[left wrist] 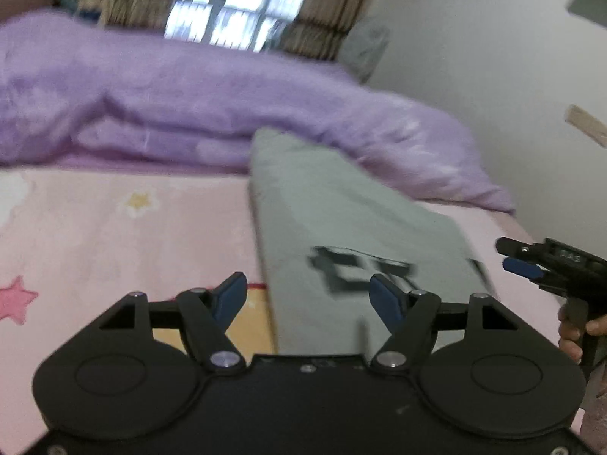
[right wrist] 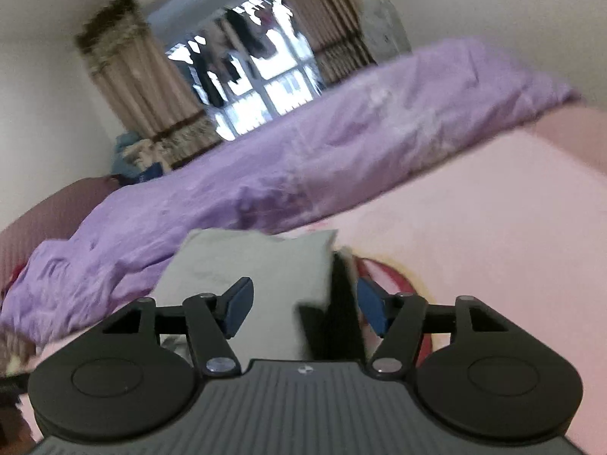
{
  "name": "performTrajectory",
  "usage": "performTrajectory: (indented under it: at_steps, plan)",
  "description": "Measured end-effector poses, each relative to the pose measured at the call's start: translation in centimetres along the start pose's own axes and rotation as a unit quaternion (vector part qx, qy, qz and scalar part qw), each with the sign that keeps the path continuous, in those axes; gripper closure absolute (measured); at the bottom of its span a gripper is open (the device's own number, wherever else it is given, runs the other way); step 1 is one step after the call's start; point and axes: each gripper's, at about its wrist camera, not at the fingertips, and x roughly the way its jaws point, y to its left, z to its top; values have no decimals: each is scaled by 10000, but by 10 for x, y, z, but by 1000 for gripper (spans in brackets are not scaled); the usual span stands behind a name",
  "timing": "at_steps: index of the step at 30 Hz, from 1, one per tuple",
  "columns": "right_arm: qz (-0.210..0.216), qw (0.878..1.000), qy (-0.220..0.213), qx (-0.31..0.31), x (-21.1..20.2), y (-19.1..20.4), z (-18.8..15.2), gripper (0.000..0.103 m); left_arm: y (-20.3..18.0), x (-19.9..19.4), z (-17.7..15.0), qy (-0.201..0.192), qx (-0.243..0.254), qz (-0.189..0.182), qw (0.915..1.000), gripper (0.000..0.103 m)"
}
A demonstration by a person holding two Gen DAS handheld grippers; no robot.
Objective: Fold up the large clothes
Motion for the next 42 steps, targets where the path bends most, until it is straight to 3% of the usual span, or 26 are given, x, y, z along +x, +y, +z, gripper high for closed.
performTrajectory:
  at_steps: [3,6,7,8,9,10,11,13,16,19,21,23,25,28,29,35,39,42]
  plan:
    - [32,9987,401,305,47,-12,11,29,16,38,14,231,-463,-82,9986,31]
    - [175,9965,531,624,79,-18,11,30,28,58,21,291,-890,-361,9950,31]
    - [235,9957,563,702,85,-19,9,46,30,63,22,313,-1026,-432,9933,33]
    - [364,9948,608,732,90,-18,9,70,30,68,23,309,-1099,-515,9921,42]
    - [357,9955,605,634,92,-15,12,81,28,70,24,264,-1077,-523,9925,52]
    - [293,9972,528,452,90,-9,15,92,23,71,26,225,-950,-460,9942,54]
    - [307,9983,398,280,86,-3,18,93,18,69,30,174,-785,-432,9958,57]
    - [218,9994,190,204,76,0,22,94,17,75,30,56,-488,-439,9978,57]
    - [-74,9978,536,390,96,-15,11,94,25,93,24,28,-375,-387,9985,44]
    - [18,9960,609,646,102,-28,5,89,40,102,20,272,-785,-498,9953,39]
    - [47,9958,644,642,96,-28,5,81,45,99,21,337,-969,-551,9932,39]
    - [-120,9974,554,440,79,-18,6,67,43,85,23,378,-939,-513,9935,41]
    - [-94,9991,404,114,44,-6,3,63,35,55,18,303,-623,-569,9960,44]
    - [83,9997,179,-171,-24,-3,-14,36,25,0,-10,158,-57,-659,9977,43]
    - [74,9998,127,-139,-46,-7,-23,33,22,-18,-24,179,91,-661,9976,43]
    - [-95,9959,162,881,-133,-47,-86,33,-6,-97,-103,66,798,-556,9952,41]
    - [28,9914,447,1233,-131,-48,-111,36,-27,-107,-133,132,1083,-575,9924,41]
    - [-254,9903,525,1262,-115,-39,-120,47,-43,-98,-146,128,1442,-250,9892,42]
